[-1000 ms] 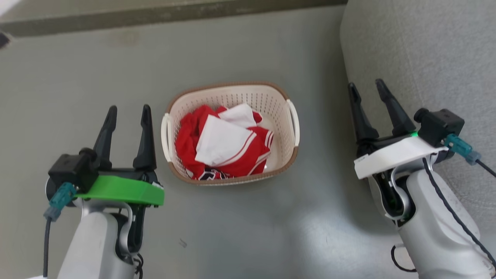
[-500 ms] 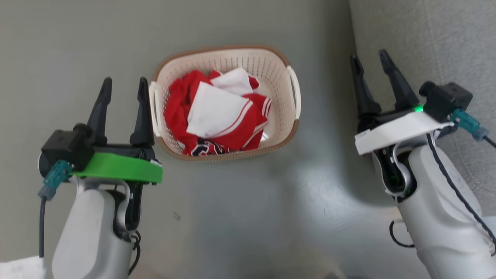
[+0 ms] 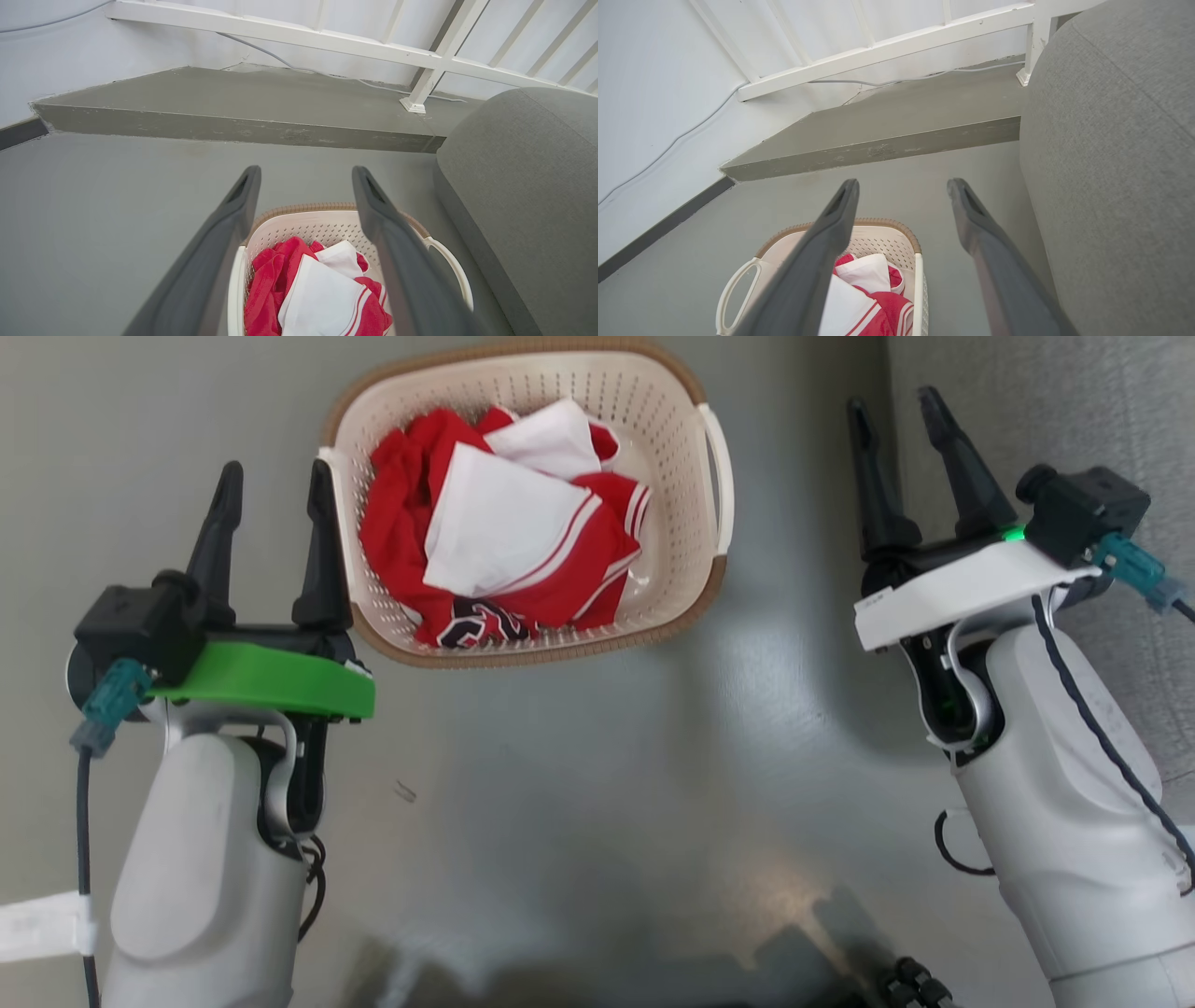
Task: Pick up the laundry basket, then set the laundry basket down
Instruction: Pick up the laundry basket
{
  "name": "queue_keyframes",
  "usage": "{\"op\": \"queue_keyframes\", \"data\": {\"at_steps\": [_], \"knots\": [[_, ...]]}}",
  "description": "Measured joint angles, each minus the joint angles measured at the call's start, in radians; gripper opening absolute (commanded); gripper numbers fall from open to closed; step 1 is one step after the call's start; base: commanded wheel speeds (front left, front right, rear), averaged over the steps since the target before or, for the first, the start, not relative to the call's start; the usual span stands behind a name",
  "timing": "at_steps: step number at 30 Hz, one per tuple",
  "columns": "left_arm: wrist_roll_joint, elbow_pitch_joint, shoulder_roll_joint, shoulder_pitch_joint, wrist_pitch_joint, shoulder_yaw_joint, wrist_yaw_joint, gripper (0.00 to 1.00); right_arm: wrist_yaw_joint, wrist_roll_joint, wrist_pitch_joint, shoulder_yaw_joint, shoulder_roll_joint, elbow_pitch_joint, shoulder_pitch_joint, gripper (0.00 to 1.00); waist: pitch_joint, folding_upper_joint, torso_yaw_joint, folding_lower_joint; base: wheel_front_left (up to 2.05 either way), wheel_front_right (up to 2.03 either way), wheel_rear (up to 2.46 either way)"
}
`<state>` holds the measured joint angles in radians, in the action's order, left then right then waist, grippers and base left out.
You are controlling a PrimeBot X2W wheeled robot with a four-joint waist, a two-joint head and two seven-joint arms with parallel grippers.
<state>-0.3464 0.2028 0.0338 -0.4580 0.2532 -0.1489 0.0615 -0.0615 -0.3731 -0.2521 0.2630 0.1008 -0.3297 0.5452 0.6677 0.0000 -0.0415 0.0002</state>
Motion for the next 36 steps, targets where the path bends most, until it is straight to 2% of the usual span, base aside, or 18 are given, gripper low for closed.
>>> {"op": "queue_keyframes", "data": {"at_steps": [9, 23, 36], "knots": [[0.001, 0.092, 0.001, -0.067, 0.000, 0.013, 0.001, 1.00, -0.008, 0.004, -0.002, 0.003, -0.003, -0.060, 0.063, 1.00, 0.081, 0.0000, 0.000, 0.0000, 0.00, 0.00, 0.00], [-0.018, 0.299, 0.026, -0.208, -0.033, 0.042, 0.010, 1.00, -0.029, -0.012, -0.001, 0.037, -0.018, -0.254, 0.186, 1.00, 0.192, 0.0000, 0.001, -0.0001, 0.00, 0.00, 0.00], [-0.031, 0.466, 0.025, -0.340, -0.067, 0.030, 0.032, 1.00, -0.043, -0.036, 0.074, 0.081, -0.026, -0.432, 0.325, 1.00, 0.255, 0.0000, 0.022, -0.0001, 0.00, 0.00, 0.00]]}}
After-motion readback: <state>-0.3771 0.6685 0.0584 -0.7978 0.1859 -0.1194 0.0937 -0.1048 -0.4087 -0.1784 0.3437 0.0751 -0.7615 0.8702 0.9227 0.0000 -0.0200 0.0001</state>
